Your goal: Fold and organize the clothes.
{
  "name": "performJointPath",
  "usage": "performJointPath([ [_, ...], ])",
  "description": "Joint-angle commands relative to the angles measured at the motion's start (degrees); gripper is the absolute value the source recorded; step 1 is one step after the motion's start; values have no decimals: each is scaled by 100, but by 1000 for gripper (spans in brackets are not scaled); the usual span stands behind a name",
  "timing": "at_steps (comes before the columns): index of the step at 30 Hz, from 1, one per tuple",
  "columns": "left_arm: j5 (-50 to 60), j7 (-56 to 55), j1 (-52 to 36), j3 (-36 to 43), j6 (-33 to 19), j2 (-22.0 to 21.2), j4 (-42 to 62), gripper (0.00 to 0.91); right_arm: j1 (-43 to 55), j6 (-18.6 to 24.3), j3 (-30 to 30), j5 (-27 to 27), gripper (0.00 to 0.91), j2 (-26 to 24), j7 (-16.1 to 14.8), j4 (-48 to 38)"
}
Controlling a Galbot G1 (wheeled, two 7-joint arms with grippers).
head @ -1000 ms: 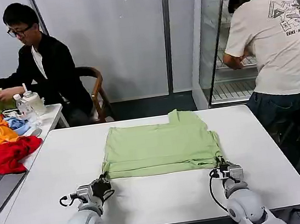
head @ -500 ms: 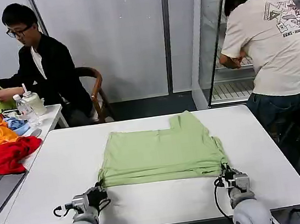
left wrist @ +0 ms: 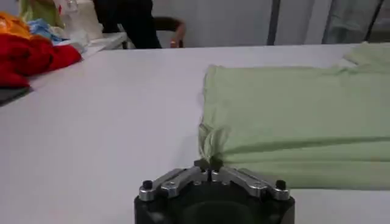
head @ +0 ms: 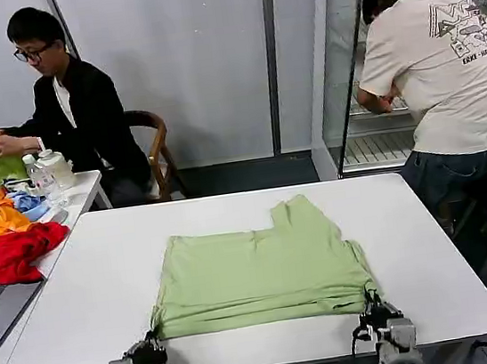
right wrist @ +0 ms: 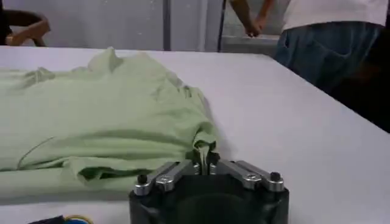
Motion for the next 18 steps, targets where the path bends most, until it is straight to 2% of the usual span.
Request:
performJointPath([
  [1,16,-141,936,26,-31,-26,-662,20,-812,-34,-115,1,0,10,194,232],
  [18,67,-253,1658,11,-13,-79,-1051,20,-1441,-49,-238,-54,0,-65,431,581],
])
